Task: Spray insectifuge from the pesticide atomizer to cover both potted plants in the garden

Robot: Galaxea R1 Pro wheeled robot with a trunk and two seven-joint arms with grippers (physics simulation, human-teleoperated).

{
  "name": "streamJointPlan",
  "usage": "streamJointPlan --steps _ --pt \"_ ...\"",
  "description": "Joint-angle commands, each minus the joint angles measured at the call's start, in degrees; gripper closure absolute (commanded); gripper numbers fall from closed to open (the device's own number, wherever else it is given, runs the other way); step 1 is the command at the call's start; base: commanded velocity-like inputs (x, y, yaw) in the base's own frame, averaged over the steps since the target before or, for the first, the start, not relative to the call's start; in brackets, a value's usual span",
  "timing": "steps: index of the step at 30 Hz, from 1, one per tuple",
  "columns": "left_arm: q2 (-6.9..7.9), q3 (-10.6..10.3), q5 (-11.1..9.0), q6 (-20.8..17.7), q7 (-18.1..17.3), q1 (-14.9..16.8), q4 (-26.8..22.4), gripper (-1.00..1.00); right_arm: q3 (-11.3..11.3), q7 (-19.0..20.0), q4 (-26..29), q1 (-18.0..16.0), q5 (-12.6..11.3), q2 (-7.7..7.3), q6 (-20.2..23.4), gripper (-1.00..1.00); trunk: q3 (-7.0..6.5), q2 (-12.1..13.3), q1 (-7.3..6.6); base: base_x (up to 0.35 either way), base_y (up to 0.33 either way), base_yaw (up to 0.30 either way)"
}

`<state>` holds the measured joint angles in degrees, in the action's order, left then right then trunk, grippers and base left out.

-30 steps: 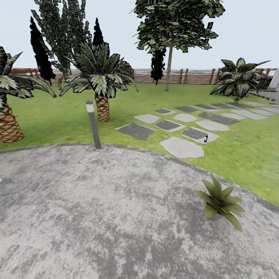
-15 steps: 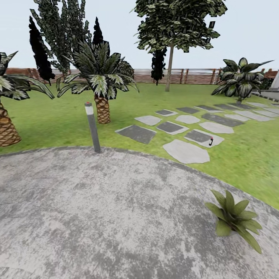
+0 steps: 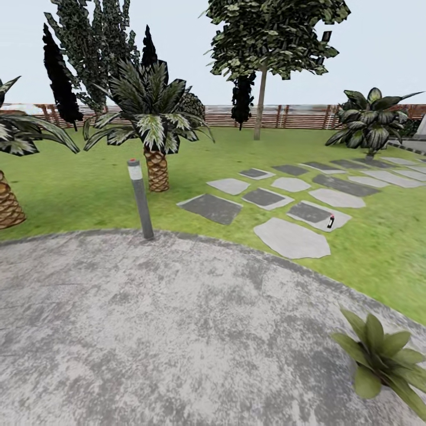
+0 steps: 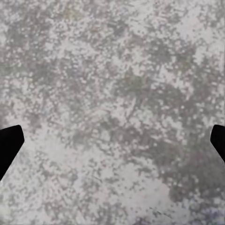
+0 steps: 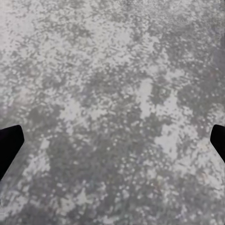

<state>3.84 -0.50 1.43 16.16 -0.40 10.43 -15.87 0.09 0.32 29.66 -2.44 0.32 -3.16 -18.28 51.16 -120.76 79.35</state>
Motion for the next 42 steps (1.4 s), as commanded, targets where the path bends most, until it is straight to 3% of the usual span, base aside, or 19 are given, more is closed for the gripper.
streamJointPlan --steps 1,42 --pt "0.01 0.0 0.1 0.2 0.0 0.0 0.0 -1.00 0.0 0.0 0.0 0.0 0.0 -0.01 -0.2 -1.00 0.05 0.0 0.03 0.339 0.096 0.000" --pt "-0.06 -0.1 0.1 0.3 0.0 0.0 0.0 -1.00 0.1 0.0 0.0 0.0 0.0 -0.01 -0.2 -1.00 0.05 0.0 0.03 0.339 0.018 0.000"
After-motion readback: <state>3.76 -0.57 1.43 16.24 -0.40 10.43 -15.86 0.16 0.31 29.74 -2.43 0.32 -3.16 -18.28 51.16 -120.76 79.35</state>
